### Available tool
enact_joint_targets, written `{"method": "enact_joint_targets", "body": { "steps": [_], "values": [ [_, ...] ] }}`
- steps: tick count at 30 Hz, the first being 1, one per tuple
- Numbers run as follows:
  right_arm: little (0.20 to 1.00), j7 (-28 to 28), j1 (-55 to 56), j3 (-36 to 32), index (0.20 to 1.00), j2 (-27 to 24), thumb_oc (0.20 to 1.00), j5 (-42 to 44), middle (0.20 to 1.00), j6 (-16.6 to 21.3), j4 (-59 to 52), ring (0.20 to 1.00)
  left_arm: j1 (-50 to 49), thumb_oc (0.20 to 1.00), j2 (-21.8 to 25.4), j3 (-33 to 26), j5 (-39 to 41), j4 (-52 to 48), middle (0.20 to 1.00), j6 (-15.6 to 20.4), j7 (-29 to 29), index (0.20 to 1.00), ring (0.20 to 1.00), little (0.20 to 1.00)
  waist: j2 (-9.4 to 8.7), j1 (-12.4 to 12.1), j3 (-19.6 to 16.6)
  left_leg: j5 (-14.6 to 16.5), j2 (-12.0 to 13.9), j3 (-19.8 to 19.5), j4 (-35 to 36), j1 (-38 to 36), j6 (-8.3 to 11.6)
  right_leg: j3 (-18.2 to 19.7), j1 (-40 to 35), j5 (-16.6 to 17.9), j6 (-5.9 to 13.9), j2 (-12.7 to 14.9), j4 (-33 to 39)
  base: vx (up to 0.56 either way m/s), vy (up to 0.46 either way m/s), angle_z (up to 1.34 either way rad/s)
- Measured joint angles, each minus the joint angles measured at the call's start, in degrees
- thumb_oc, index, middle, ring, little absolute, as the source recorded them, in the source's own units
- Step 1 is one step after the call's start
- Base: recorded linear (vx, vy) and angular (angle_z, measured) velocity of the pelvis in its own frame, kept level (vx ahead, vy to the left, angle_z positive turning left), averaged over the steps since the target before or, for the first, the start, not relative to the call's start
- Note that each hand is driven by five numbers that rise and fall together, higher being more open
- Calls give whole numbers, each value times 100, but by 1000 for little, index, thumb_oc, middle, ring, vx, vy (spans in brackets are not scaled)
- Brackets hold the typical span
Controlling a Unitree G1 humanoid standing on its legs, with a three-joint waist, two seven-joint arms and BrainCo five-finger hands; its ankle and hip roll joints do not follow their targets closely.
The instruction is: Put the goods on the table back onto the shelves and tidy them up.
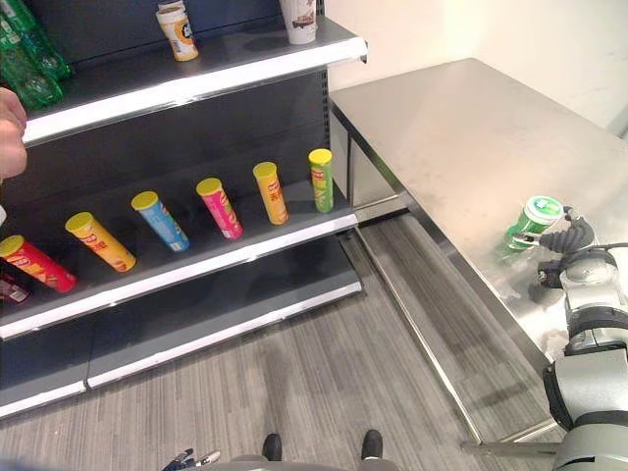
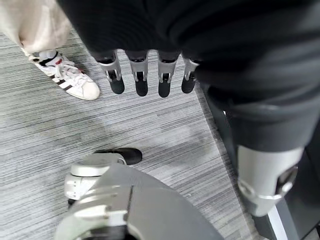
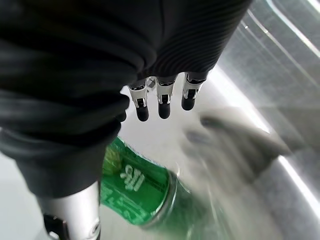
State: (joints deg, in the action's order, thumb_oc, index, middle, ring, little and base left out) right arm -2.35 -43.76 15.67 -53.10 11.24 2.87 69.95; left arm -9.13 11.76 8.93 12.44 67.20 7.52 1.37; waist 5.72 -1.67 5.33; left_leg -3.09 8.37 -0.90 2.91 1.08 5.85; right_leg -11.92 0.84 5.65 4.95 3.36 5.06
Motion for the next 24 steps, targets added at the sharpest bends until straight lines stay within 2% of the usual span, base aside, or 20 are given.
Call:
{"method": "enact_joint_targets", "body": {
  "steps": [7, 15, 16, 17, 18, 24],
  "values": [
    [1000, -4, -1, -22, 1000, 0, 1000, 4, 1000, 0, 0, 1000, -67, 1000, 0, 0, 4, 6, 1000, 0, 1, 1000, 1000, 1000, 21, -49, 10, -36, -2, -43, -10, -10, 47, -61, -32, -25, -29, -2, 0, 3, -7, 4],
    [1000, -307, -114, -58, 1000, -1, 1000, -4, 1000, 0, 163, 1000, -56, 1000, 0, 0, 7, 21, 1000, -2, 20, 1000, 1000, 1000, 37, -100, 5, -66, 12, -163, -13, 24, 88, -152, -54, -49, -43, -18, 1, 6, -3, 6],
    [555, -335, -114, -58, 555, -1, 555, -3, 555, 0, 166, 555, -60, 1000, 0, 0, 8, 20, 1000, -4, 23, 1000, 1000, 1000, 37, -100, 6, -65, 16, -168, -10, 50, 89, -152, -52, -49, -43, -22, 0, 0, 0, 0],
    [260, -344, -114, -58, 260, -1, 260, -5, 260, 0, 166, 260, -60, 1000, 0, -1, 10, 20, 1000, -4, 27, 1000, 1000, 1000, 37, -105, 6, -59, 19, -175, -10, 63, 86, -152, -47, -50, -44, -27, 0, 1, 2, 5],
    [200, -379, -114, -59, 200, -1, 200, -5, 200, 0, 167, 200, -57, 1000, 0, 0, 12, 13, 1000, -2, 41, 1000, 1000, 1000, 41, -108, 12, -46, 20, -177, -4, 80, 66, -153, -37, -50, -45, -32, 0, 0, 4, 6],
    [200, -444, -114, -62, 200, 0, 200, -4, 200, -2, 168, 200, -58, 1000, 0, 0, 12, 14, 1000, -2, 56, 1000, 1000, 1000, 48, -134, 22, -62, 24, -178, -9, 81, 83, -155, -37, -55, -50, -41, 0, 1, 1, 1]
  ]
}}
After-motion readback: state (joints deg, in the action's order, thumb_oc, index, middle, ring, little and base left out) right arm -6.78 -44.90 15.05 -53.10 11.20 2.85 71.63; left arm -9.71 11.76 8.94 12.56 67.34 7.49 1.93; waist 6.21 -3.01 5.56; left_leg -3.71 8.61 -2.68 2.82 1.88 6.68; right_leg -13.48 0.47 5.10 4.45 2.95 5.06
